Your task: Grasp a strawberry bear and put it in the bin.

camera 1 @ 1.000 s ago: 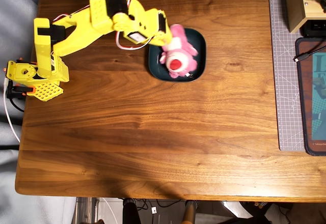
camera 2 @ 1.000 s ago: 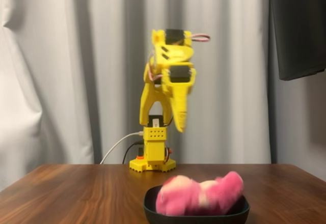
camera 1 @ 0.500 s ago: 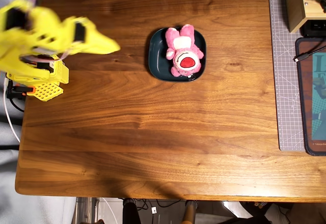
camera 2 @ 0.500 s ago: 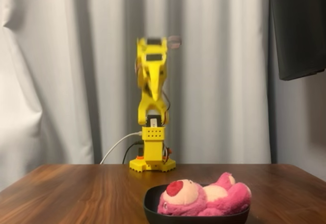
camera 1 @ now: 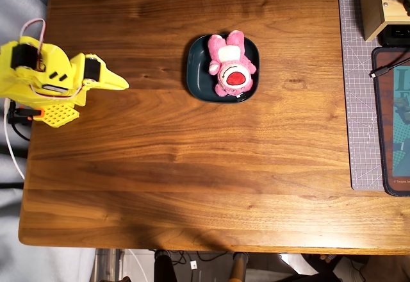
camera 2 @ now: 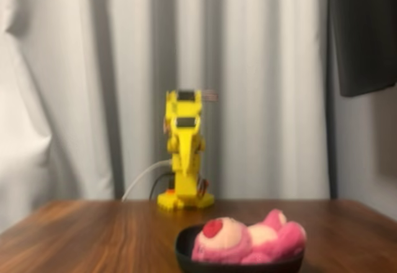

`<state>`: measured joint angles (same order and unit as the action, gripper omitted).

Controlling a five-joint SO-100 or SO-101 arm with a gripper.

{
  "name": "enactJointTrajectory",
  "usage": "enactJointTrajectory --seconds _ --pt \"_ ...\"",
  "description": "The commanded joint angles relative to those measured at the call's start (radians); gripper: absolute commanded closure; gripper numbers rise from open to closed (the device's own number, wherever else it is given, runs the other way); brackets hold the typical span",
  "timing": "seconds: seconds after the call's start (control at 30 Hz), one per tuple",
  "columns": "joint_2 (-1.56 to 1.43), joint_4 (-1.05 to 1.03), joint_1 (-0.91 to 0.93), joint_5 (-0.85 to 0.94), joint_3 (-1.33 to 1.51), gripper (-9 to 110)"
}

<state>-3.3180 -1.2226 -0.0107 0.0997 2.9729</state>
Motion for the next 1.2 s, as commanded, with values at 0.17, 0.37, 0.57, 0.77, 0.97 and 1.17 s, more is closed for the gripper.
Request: enactJointTrajectory --seconds 0.17,0.37,0.57,0.77,0.97,1.17 --pt "-0.066 -0.006 -0.025 0.002 0.092 101" --pt "-0.066 -0.035 -0.038 -0.002 0.087 101" --pt "-0.066 -0.035 -0.035 -0.002 0.087 101" --pt "-0.066 -0.035 -0.034 -0.002 0.086 101" --pt "-0.066 -0.035 -0.034 -0.002 0.086 101" --pt "-0.066 -0.035 -0.034 -0.002 0.086 101"
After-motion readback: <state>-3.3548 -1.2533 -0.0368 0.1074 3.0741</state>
